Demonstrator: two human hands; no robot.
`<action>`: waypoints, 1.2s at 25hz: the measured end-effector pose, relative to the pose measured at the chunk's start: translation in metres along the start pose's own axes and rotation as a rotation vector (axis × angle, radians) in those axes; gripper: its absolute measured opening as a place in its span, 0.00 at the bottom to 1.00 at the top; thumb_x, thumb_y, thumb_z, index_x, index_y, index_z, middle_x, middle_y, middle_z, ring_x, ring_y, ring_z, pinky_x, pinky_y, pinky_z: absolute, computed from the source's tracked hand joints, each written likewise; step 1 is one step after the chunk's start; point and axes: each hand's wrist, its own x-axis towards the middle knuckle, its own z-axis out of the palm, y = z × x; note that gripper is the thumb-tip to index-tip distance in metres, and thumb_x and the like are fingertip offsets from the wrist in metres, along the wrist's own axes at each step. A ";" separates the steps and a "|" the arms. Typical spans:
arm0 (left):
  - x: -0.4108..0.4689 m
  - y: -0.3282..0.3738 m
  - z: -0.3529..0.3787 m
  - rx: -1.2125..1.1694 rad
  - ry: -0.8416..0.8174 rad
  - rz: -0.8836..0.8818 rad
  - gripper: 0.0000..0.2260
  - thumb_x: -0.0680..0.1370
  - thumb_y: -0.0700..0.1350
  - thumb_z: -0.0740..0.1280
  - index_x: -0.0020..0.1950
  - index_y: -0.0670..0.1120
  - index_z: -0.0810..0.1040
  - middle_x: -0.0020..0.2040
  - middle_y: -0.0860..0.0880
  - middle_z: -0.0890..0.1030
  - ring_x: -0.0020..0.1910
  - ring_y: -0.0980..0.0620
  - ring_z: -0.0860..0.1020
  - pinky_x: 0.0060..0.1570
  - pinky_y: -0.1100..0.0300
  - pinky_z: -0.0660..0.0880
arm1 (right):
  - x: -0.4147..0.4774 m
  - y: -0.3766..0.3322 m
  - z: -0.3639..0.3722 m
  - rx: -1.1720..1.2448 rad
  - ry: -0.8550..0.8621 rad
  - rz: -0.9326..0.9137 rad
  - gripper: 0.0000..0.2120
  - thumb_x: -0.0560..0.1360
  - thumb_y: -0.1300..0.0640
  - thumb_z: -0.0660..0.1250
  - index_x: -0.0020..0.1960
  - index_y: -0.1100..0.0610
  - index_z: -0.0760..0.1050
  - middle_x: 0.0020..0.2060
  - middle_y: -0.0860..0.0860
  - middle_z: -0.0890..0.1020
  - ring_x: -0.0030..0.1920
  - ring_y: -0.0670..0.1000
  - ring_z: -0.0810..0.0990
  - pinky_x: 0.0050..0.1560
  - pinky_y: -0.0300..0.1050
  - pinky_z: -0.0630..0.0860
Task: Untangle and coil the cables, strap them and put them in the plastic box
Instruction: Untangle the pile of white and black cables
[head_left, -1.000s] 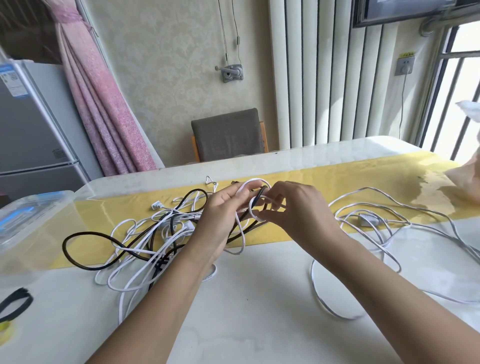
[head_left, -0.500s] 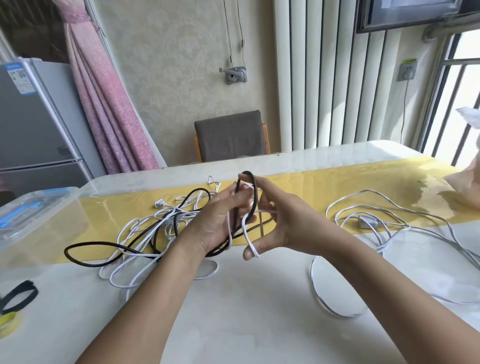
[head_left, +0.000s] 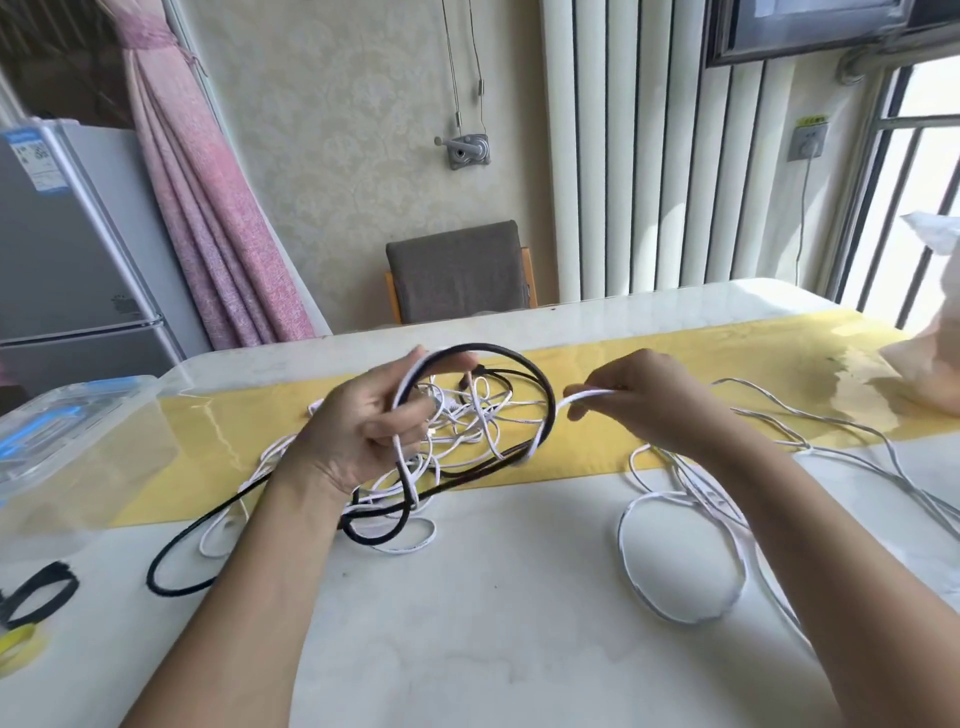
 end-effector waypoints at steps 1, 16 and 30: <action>0.002 -0.004 0.006 0.110 0.027 -0.024 0.19 0.81 0.50 0.58 0.66 0.41 0.75 0.22 0.54 0.61 0.21 0.58 0.58 0.21 0.69 0.58 | 0.000 0.000 0.002 -0.025 -0.055 -0.022 0.07 0.74 0.51 0.70 0.41 0.53 0.83 0.20 0.46 0.69 0.24 0.44 0.67 0.24 0.34 0.61; 0.017 -0.021 0.055 1.174 0.509 0.277 0.08 0.69 0.48 0.71 0.34 0.44 0.84 0.26 0.54 0.75 0.30 0.59 0.70 0.33 0.66 0.67 | -0.008 -0.002 -0.003 0.595 -0.819 0.065 0.15 0.79 0.68 0.55 0.57 0.63 0.78 0.47 0.57 0.83 0.41 0.54 0.80 0.48 0.42 0.75; 0.008 -0.038 0.052 0.708 0.164 -0.550 0.24 0.82 0.49 0.53 0.42 0.38 0.83 0.38 0.38 0.83 0.36 0.42 0.82 0.37 0.58 0.79 | 0.005 0.001 0.000 0.302 0.391 0.065 0.23 0.73 0.52 0.71 0.24 0.56 0.67 0.15 0.46 0.63 0.19 0.44 0.60 0.22 0.33 0.55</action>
